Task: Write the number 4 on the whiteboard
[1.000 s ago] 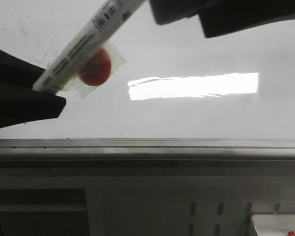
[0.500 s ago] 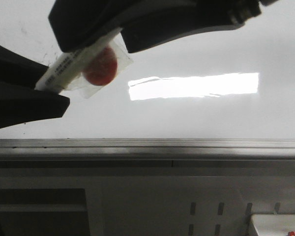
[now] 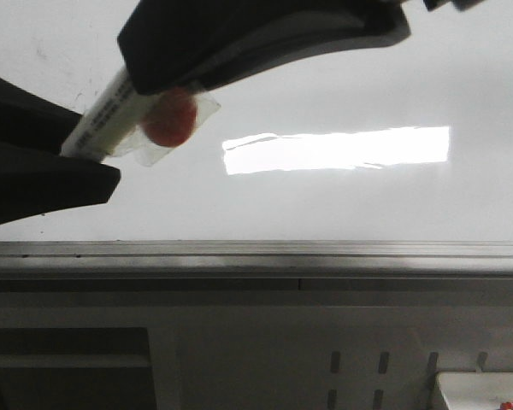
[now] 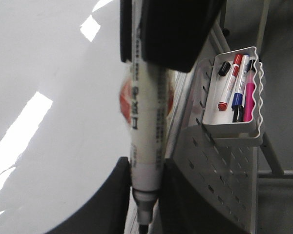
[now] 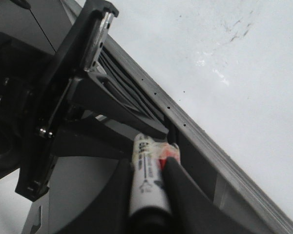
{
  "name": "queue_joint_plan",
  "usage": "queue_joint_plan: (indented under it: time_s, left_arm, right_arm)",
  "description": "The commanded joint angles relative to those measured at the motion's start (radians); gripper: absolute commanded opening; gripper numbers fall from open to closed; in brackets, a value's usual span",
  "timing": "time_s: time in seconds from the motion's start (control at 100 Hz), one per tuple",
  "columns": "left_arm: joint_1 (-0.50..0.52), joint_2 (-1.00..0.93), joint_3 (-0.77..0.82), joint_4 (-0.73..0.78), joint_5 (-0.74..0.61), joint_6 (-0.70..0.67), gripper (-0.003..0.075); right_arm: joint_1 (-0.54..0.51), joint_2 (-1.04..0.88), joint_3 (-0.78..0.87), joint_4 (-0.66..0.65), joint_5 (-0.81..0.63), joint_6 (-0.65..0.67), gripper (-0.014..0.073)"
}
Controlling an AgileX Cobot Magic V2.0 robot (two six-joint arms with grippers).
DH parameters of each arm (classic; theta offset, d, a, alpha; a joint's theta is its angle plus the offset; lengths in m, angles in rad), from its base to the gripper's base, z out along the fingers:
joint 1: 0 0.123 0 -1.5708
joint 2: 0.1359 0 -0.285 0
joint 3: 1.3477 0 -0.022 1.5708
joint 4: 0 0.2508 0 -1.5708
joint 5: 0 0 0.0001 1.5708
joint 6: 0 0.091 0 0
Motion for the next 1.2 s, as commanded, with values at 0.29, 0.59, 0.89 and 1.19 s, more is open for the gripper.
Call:
queue_joint_plan:
  time_s: [0.29,0.59,0.89,1.19]
  left_arm:
    - [-0.004,-0.174,-0.03,-0.454,0.219,-0.01,0.0293]
    - [0.008,-0.286,-0.03,-0.482,0.273,-0.01,0.0292]
    - [0.074,-0.286,-0.03,-0.521,0.271,-0.01,0.0292]
    - [0.075,-0.286,-0.03,-0.521,0.271,-0.01,0.0292]
  right_arm:
    - [-0.077,-0.008,-0.155,-0.092,0.071,-0.007,-0.0064]
    - [-0.17,0.097,-0.35,-0.22,0.176,-0.007,-0.0064]
    - [-0.24,0.159,-0.393,-0.237,0.153,-0.007,-0.0064]
    - [-0.226,0.194,-0.318,-0.182,0.141,-0.007,-0.0064]
